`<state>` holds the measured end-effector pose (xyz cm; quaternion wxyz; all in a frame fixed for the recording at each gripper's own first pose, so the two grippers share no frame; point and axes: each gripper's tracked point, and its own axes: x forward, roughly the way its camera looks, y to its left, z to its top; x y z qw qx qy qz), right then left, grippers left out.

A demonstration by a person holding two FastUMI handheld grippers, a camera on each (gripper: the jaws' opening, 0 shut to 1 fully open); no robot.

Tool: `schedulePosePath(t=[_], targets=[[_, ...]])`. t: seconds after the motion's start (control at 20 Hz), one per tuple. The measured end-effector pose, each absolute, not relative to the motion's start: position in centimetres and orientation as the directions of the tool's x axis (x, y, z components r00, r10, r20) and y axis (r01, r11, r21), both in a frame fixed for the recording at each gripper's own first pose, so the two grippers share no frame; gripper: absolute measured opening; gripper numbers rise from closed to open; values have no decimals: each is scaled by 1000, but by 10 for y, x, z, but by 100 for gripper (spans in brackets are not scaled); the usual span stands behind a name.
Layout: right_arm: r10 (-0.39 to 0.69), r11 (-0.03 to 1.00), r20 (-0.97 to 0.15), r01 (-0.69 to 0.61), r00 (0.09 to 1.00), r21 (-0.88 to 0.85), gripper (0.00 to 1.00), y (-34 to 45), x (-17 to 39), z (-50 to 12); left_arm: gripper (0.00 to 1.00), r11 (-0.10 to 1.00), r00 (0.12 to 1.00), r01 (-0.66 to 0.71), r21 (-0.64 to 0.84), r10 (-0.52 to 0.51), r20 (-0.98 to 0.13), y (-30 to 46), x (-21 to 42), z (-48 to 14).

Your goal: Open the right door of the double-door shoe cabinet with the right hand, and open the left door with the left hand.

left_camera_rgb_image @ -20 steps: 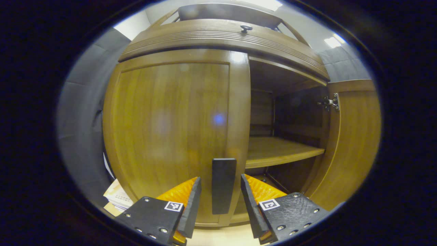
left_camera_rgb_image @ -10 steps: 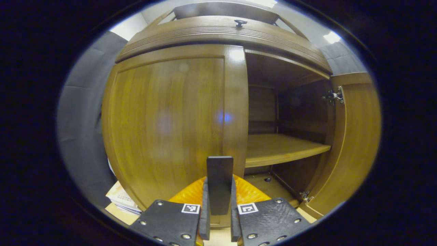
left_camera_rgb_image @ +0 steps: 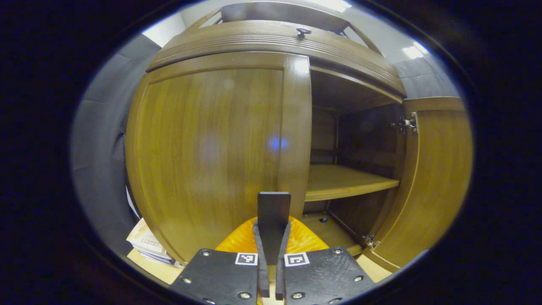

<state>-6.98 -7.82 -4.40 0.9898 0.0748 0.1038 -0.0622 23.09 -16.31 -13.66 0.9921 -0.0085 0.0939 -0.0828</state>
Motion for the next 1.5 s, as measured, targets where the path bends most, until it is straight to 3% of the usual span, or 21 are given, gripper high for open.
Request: schedulePosePath(t=[0.55, 0.7, 0.75, 0.9, 1.0, 1.05, 1.15, 1.25, 1.3, 1.5], targets=[[25, 986, -199, 8, 980, 164, 93, -44, -49, -49, 8, 977, 959, 210, -37, -214, -187, -133, 156, -129], [56, 986, -190, -25, 980, 167, 92, -33, -40, -48, 8, 979, 960, 199, -37, -203, -192, -123, 139, -128], [67, 985, -187, -36, 980, 168, 98, -30, -37, -48, 8, 980, 961, 196, -35, -200, -193, -119, 134, -127], [100, 983, -181, -69, 978, 169, 92, -20, -29, -49, 8, 983, 964, 180, -38, -184, -194, -106, 119, -125], [127, 980, -185, -95, 975, 174, 98, -12, -25, -52, 8, 986, 967, 165, -38, -170, -193, -96, 109, -124], [140, 978, -186, -107, 972, 178, 92, -9, -22, -53, 8, 987, 968, 157, -39, -162, -190, -92, 104, -123], [163, 975, -186, -128, 969, 184, 93, -2, -17, -54, 8, 989, 971, 146, -37, -150, -185, -82, 93, -121], [182, 971, -178, -148, 967, 185, 98, 4, -11, -52, 8, 991, 974, 134, -31, -137, -183, -75, 86, -118], [189, 971, -174, -157, 966, 182, 93, 8, -8, -50, 8, 992, 975, 125, -28, -128, -180, -65, 79, -119], [223, 966, -167, -194, 960, 172, 92, 18, 1, -49, 7, 997, 985, 64, -34, -68, -159, -31, 55, -114]])
